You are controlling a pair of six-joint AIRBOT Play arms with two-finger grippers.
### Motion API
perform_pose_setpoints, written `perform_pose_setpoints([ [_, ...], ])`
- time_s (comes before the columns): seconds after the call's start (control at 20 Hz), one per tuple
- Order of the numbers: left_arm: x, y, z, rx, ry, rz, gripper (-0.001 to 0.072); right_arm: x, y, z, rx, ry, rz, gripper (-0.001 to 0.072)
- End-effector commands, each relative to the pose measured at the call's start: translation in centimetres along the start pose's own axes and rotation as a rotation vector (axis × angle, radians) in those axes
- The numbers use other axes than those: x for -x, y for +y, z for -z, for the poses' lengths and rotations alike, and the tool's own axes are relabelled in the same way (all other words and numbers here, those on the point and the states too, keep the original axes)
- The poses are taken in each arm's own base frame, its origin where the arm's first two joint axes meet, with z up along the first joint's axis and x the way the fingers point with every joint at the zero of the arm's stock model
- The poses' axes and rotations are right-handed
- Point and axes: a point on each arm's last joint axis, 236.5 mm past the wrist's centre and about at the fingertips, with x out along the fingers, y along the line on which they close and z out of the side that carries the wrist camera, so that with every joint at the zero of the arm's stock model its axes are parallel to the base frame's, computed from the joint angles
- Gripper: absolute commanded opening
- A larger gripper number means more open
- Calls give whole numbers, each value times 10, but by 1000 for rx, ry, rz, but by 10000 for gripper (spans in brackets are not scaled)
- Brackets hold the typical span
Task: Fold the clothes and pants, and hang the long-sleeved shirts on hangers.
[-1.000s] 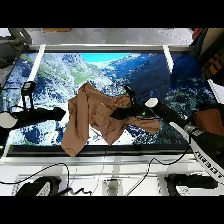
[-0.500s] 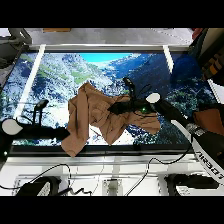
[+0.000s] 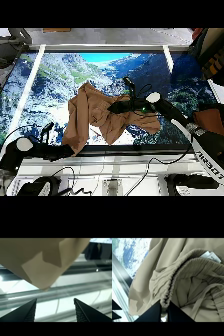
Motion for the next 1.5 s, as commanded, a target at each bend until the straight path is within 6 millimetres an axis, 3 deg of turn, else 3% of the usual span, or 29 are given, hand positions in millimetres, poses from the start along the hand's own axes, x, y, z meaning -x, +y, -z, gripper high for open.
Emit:
perform_pose_setpoints([
  [0.0, -9, 7, -6, 108, -26, -10, 496, 0, -1, -2, 0, -6, 4, 38],
  [0.3, -29, 18, -5, 171, 48, -25, 497, 0, -1, -2, 0, -6, 4, 38],
  [0.5, -45, 2, -32, 180, -11, 80, 493, 0, -1, -2, 0, -8, 6, 38],
  [0.55, -46, -4, -43, 183, -44, 115, 438, 0, -2, -3, 1, -12, 10, 38],
  [0.6, -47, -9, -56, 188, -90, 146, 277, 0, -4, -5, 1, -22, 18, 38],
  [0.7, -42, -16, -83, 191, -200, 189, 52, 1, -10, -16, -4, -62, 47, 38],
  [0.75, -36, -20, -98, 180, -257, 207, 15, 3, -14, -25, -7, -92, 68, 38],
  [0.9, -7, -28, -143, 131, -403, 205, 14, 14, -20, -61, 20, -186, 135, 38],
  [1.0, 28, -36, -184, 91, -538, 194, 13, 34, -27, -95, 36, -267, 194, 37],
  [1.1, 82, -43, -234, 46, -739, 161, 10, 68, -40, -136, 39, -360, 274, 36],
  [1.15, 119, -47, -261, 40, -863, 155, 8, 89, -47, -158, 50, -411, 324, 35],
  [1.3, 239, -60, -321, 21, -1179, 146, 7, 175, -55, -230, 87, -617, 473, 33],
  [1.45, 340, -73, -359, -7, -1368, 168, 6, 267, -45, -279, 126, -782, 567, 32],
])
